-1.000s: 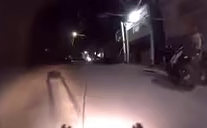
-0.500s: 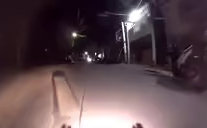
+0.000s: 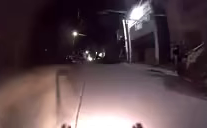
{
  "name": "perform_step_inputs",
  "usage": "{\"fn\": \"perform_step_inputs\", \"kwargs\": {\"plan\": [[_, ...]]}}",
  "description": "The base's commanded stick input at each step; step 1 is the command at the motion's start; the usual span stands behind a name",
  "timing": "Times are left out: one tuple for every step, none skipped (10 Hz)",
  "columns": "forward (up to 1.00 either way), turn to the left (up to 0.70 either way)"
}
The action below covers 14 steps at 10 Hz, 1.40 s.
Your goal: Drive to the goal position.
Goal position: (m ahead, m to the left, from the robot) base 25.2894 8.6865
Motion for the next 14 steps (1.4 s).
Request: {"fn": "perform_step_inputs", "kwargs": {"plan": [[0.6,0.0],[0.6,0.0],[0.6,0.0],[0.6,0.0],[0.6,0.0],[0.6,0.0],[0.6,0.0],[0.6,0.0],[0.6,0.0],[0.6,0.0],[0.6,0.0],[0.6,0.0],[0.6,0.0],[0.6,0.0]]}}
